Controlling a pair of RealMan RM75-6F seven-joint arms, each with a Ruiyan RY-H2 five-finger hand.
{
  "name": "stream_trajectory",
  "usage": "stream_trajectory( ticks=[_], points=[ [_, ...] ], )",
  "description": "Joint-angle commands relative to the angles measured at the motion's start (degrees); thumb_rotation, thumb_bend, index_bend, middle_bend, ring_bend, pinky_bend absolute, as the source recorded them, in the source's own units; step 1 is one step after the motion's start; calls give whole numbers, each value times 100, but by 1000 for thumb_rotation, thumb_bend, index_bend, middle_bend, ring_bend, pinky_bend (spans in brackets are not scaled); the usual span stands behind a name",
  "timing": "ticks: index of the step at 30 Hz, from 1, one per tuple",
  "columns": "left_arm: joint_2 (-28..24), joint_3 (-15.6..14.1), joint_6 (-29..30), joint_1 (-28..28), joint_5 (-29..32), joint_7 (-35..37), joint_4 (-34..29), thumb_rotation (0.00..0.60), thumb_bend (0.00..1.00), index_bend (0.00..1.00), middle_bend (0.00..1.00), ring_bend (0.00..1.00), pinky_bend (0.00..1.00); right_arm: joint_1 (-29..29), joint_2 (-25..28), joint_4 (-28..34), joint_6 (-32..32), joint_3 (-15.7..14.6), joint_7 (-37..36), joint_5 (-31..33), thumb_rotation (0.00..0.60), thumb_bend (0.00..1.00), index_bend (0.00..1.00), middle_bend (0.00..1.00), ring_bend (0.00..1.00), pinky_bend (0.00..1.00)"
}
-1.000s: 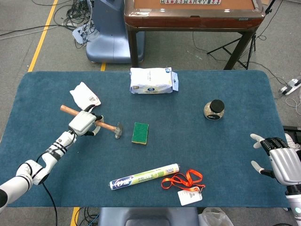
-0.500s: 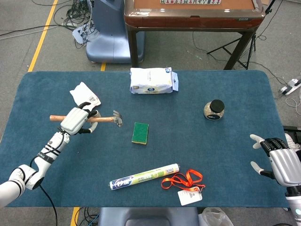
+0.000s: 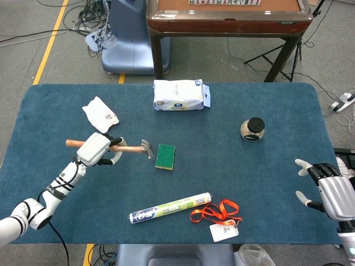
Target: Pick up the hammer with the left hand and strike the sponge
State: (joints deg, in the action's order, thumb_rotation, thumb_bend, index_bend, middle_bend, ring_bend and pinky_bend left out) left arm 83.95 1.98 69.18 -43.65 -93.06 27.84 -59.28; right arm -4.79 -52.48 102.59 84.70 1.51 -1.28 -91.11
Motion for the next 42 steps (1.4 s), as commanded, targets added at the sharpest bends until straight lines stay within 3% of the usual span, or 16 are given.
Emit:
stream_trajectory(
  ticks=[1,5,10,17,35,42],
  points=[
    [31,-16,-15,-44,-63,-81,-21,600,472,809,838,720,774,15,7,-13,15,-8,-21,-6,600,221,215,412,273,259],
    [115,-25,55,-68,-145,-157,46,600,473,814,847,768,885,43,16,-34,56,-18,-58,-22,600,221,215,412,273,259],
    [333,-6,266,-39,-211,-201,280,600,473,814,849,787,930,60,12,-67,58,-33,-104,-26,600,221,215,412,273,259],
    [845,-63,588,-80,-444,-360,1155,600,473,804,841,784,933,60,15,-74,51,-34,-112,-32,600,221,215,412,273,259],
    [1920,77,701,-368,-325,-148,2480,600,473,800,834,784,939,97,46,-63,41,-42,-96,29,600,221,215,412,273,259],
    [2343,-41,635,-488,-378,-103,3172,600,472,800,834,783,939,98,77,-19,9,-31,-41,89,600,221,215,412,273,259]
  ],
)
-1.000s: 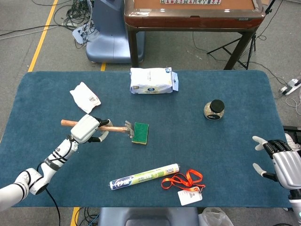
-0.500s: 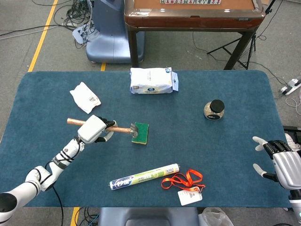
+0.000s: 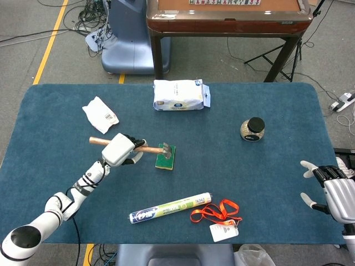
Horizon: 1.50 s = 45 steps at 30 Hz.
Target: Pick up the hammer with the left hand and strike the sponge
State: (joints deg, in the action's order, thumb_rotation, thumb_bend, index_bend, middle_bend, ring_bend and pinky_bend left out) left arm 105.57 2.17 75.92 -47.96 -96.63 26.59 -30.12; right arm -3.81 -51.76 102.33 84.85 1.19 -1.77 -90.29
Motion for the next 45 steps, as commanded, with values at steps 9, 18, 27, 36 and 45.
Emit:
stream_trajectory(
  ticks=[9,18,27,36,45],
  points=[
    [594,-312,-217,-71,-95,-21,1076,600,472,800,834,783,938,24,27,28,0,0,30,35,600,221,215,412,273,259],
    [520,-228,76,-50,69,272,1100,600,472,800,834,781,939,54,20,-1,46,2,-5,26,600,221,215,412,273,259],
    [249,-146,303,-11,195,315,710,600,472,801,834,780,939,39,-4,-21,26,13,-20,17,600,221,215,412,273,259],
    [458,-385,-55,20,95,170,942,600,472,800,834,780,939,65,30,44,38,6,44,34,600,221,215,412,273,259],
    [530,-468,-119,49,85,166,1174,600,472,800,834,780,939,95,50,82,78,9,64,37,600,221,215,412,273,259]
  ],
)
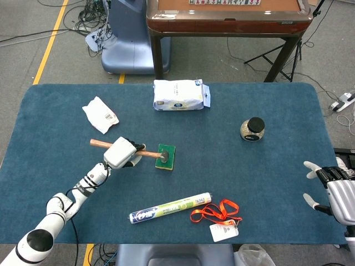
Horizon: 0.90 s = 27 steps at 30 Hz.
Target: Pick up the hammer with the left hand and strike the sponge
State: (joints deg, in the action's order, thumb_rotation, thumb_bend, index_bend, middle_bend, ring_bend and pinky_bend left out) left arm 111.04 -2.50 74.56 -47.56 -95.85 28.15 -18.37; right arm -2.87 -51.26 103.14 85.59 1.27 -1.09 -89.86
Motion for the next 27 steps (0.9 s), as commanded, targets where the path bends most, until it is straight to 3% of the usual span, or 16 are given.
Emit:
stream_trajectory(
  ticks=[1,10,19,27],
  points=[
    [-38,-2,36,17,12,13,-10,600,472,800,834,780,939,1,0,-1,12,3,-6,-15,600,221,215,412,273,259],
    [-125,-116,74,126,-42,-154,-165,600,472,801,834,779,939,53,-2,-50,108,-13,-92,-84,600,221,215,412,273,259],
    [-535,295,411,112,295,-45,-603,600,472,801,834,779,939,107,-31,-117,198,-25,-209,-136,600,221,215,412,272,259],
    [-880,311,40,279,459,-208,-983,600,472,800,834,776,939,58,-70,-175,141,-9,-265,-157,600,221,215,412,273,259]
  ],
)
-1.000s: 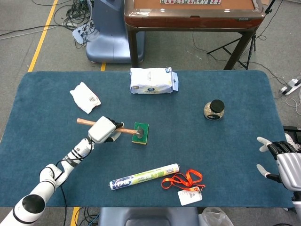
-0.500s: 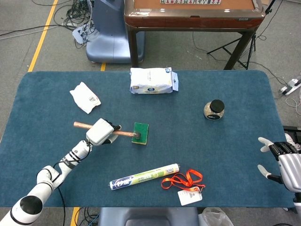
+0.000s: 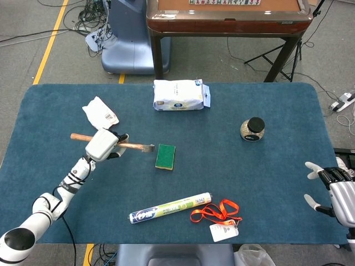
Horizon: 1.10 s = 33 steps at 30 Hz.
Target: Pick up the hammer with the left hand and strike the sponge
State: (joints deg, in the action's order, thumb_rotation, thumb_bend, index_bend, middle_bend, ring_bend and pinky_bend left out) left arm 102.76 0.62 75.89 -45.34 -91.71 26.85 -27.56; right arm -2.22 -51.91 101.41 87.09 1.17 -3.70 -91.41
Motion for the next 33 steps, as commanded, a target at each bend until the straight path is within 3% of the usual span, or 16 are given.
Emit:
stream_trajectory(
  ticks=[1,13,18,19,21,22,24,26,28,33],
  points=[
    [-61,-21,-148,81,47,-130,-55,600,472,800,834,776,939,-14,-9,-4,-26,-2,-3,-3,600,221,215,412,272,259],
    [-122,-64,-943,181,211,-230,-43,600,472,776,820,757,939,-19,-12,38,-43,-14,43,-23,600,221,215,412,273,259],
    [-294,-39,-1346,180,330,-537,-395,600,472,604,681,659,898,-12,-11,27,-30,-12,26,-21,600,221,215,412,273,259],
    [-373,-17,-1501,178,394,-654,-556,600,472,545,628,615,868,-11,-11,21,-26,-10,19,-21,600,221,215,412,273,259],
    [-545,49,-1786,175,550,-858,-912,600,472,363,452,443,705,-11,-13,11,-21,-8,6,-24,600,221,215,412,273,259],
    [-689,124,-1950,182,688,-1004,-1225,600,472,233,320,308,542,-12,-13,4,-19,-6,-4,-25,600,221,215,412,273,259],
    [-925,252,-2081,218,900,-1267,-1735,600,472,90,172,154,333,-12,-14,-16,-18,-3,-23,-18,600,221,215,412,273,259],
    [-1169,418,-2037,324,1156,-1623,-2290,600,469,16,95,64,178,-21,-19,-46,-36,4,-57,3,600,221,215,412,273,259],
    [-1368,531,-2005,442,1394,-1941,-2722,600,466,5,73,44,124,-33,-25,-87,-73,4,-94,27,600,221,215,412,273,259],
    [-2052,791,-1908,867,2254,-2759,-4122,600,466,7,61,42,112,-101,-53,-188,-171,22,-189,44,600,221,215,412,273,259]
  ],
)
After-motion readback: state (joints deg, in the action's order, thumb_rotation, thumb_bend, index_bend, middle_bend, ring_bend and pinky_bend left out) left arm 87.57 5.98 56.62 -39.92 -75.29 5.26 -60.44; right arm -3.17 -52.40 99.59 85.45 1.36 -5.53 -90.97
